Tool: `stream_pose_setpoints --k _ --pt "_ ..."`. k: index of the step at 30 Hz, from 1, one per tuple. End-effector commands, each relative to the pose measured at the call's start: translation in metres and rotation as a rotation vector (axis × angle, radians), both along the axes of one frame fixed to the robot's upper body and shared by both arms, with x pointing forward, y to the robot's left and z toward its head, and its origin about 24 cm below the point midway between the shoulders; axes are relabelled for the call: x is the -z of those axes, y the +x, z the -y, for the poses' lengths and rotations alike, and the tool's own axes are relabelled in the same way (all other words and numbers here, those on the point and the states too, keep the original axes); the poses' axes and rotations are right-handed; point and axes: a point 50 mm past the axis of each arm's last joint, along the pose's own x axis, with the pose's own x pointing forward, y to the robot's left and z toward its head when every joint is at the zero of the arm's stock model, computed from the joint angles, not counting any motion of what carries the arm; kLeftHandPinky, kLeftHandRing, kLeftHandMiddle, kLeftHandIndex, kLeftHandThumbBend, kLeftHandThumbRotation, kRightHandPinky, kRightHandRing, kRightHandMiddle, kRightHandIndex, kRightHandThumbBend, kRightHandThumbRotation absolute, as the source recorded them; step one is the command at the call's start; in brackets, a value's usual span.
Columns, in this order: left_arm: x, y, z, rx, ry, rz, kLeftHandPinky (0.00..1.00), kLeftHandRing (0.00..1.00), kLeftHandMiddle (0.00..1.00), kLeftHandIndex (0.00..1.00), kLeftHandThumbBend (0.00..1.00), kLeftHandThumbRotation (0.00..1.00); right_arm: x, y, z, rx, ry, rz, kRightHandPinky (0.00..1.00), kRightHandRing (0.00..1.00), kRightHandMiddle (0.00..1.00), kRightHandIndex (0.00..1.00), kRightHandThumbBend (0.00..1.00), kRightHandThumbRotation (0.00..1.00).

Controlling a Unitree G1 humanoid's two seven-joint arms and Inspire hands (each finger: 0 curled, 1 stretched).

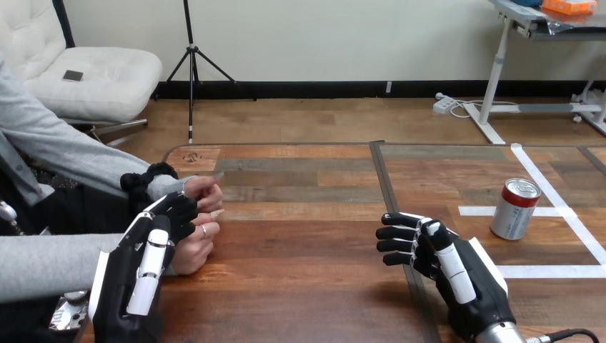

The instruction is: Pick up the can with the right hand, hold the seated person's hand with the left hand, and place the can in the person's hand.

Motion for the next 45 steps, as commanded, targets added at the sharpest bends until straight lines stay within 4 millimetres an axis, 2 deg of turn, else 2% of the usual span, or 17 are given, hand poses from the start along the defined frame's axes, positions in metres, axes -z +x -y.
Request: stream_pose_setpoints --k 1,10,30,36,40,45 --pt "-0.018 0.018 0.005 0.023 0.011 0.095 0.79 0.79 0.77 0.74 0.28 0.72 -0.022 0.022 -0.001 -0.001 0.009 0.095 0.65 0.69 0.70 0.71 0.94 0.91" --pt "-0.018 0.018 0.006 0.023 0.005 0.092 0.78 0.79 0.77 0.74 0.32 0.72 -0.021 0.021 -0.001 0.001 0.005 0.090 0.65 0.69 0.70 0.71 0.94 0.91" --pt "-0.018 0.019 0.006 0.028 0.000 0.096 0.78 0.79 0.77 0.75 0.28 0.73 -0.021 0.022 0.000 0.005 0.005 0.100 0.65 0.69 0.70 0.71 0.94 0.90" --pt "-0.018 0.019 0.007 0.023 0.006 0.086 0.78 0.79 0.77 0.75 0.28 0.72 -0.027 0.026 0.002 0.020 -0.017 0.133 0.66 0.69 0.71 0.71 0.94 0.91" --pt "-0.018 0.019 0.007 0.022 0.004 0.085 0.78 0.79 0.76 0.75 0.26 0.72 -0.032 0.029 0.005 0.030 -0.040 0.165 0.68 0.71 0.71 0.72 0.92 0.89" --pt "-0.018 0.020 0.007 0.037 -0.009 0.085 0.79 0.81 0.78 0.76 0.21 0.71 -0.044 0.036 0.012 0.024 -0.070 0.219 0.67 0.70 0.70 0.72 0.90 0.92"
